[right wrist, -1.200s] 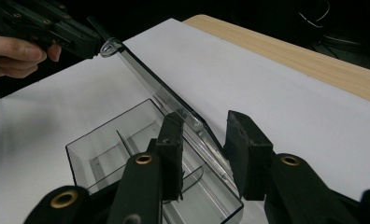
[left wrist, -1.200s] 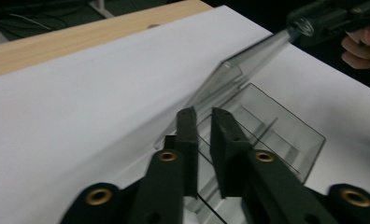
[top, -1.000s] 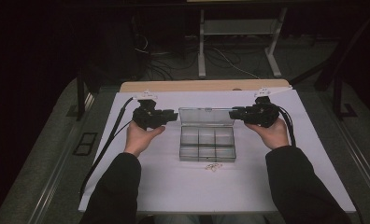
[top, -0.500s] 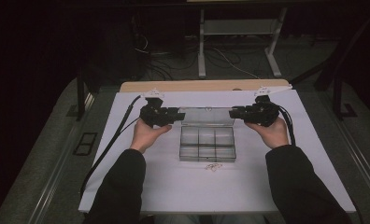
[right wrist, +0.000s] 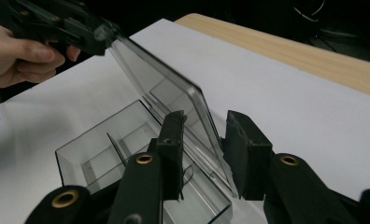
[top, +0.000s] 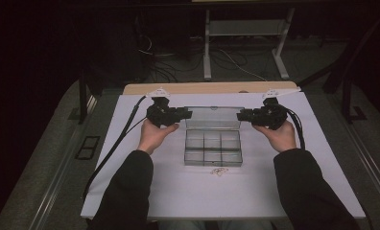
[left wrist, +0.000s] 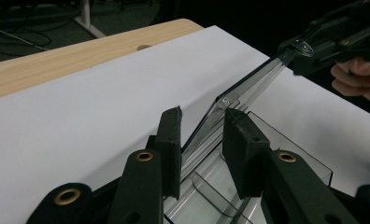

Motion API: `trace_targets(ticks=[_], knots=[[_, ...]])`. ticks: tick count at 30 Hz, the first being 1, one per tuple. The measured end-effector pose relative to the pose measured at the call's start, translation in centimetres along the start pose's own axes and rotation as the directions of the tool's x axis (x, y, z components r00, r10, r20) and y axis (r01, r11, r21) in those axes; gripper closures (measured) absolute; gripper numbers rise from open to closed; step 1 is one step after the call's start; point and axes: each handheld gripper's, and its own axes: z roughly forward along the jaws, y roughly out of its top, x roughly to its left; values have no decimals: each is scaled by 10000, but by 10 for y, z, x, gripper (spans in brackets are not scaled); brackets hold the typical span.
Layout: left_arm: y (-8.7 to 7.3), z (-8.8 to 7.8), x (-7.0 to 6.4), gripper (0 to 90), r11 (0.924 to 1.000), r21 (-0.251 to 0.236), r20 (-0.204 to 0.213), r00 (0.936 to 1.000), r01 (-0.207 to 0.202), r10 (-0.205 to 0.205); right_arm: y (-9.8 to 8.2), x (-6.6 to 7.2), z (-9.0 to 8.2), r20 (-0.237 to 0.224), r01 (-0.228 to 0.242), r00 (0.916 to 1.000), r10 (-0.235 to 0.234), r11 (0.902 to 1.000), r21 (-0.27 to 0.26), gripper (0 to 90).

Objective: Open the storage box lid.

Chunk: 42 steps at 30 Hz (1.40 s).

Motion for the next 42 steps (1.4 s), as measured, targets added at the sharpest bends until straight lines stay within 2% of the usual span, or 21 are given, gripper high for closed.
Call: trace_targets(ticks=[3, 8, 10, 19, 25, 32, 36, 42], knots=[[0, 0, 2, 676, 9999, -77, -18, 10000, 94, -94, -6, -4, 5, 16, -133, 9999, 133, 9998, 135, 675], [0, 3, 5, 682, 9995, -259, 3, 9999, 166, -166, -19, -12, 13, -38, -388, 9992, 388, 9992, 35, 680], [0, 4, 6, 682, 9990, -333, 3, 9995, 314, -314, -22, -15, 16, -76, -486, 9988, 487, 9988, 79, 680], [0, 8, 11, 695, 9976, -589, -14, 9993, 366, -367, -29, -21, 32, -201, -524, 9984, 524, 9986, 5, 701], [-2, 12, 15, 697, 9966, -684, -14, 9990, 455, -457, -30, -24, 34, -256, -527, 9983, 526, 9986, -41, 721], [-7, 21, 19, 666, 9963, -524, 13, 9977, 677, -678, -30, -27, 35, -301, -565, 9980, 563, 9984, -75, 734], [-12, 27, 22, 640, 9969, -265, 67, 9973, 737, -735, -31, -28, 36, -339, -659, 9973, 655, 9978, -105, 737], [-15, 32, 25, 631, 9960, -217, 71, 9962, 868, -867, -31, -31, 38, -356, -734, 9967, 728, 9972, -166, 738]])
